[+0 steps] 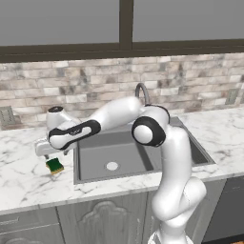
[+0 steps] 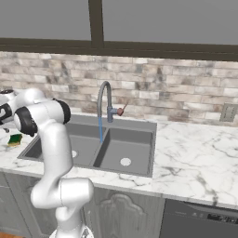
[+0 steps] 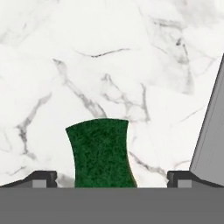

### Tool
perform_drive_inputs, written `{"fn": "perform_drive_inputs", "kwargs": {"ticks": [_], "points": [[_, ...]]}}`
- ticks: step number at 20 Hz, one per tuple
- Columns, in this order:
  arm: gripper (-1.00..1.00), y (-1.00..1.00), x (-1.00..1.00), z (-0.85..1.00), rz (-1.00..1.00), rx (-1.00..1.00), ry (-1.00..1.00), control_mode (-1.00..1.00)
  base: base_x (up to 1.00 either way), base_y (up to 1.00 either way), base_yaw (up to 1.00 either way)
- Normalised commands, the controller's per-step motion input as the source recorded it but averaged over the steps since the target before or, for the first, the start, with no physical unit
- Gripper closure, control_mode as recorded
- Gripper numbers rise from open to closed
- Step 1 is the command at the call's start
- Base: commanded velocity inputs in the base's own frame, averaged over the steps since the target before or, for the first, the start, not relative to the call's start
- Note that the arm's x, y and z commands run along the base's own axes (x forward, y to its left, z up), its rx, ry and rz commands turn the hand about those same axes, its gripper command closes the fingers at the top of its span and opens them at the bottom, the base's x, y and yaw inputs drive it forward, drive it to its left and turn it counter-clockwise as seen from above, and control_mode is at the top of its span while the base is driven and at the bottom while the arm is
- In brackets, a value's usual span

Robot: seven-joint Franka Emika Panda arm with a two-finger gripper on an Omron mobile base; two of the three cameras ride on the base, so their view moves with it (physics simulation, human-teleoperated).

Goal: Soak the sponge with water for a few seconds and then drop it inside the sink.

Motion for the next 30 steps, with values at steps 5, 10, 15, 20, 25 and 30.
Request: {"fn": "perform_drive_inputs", "kwargs": {"ticks": [5, 10, 15, 20, 25, 30], "points": [[-1.0, 0.03, 0.0, 0.0, 0.03, -0.02, -0.01, -1.0, 0.0, 0.0, 0.0], [-1.0, 0.0, 0.0, 0.0, 0.03, 0.0, -0.11, -1.0, 0.0, 0.0, 0.0], [-1.0, 0.0, 0.0, -0.17, 0.05, 0.0, -0.18, -1.0, 0.0, 0.0, 0.0], [-1.0, 0.0, 0.0, -0.22, 0.06, 0.0, -0.14, -1.0, 0.0, 0.0, 0.0], [-1.0, 0.0, 0.0, -0.03, 0.01, 0.02, 0.0, -1.0, 0.0, 0.0, 0.0], [-1.0, 0.0, 0.0, 0.0, 0.0, 0.03, 0.11, -1.0, 0.0, 0.0, 0.0]]}}
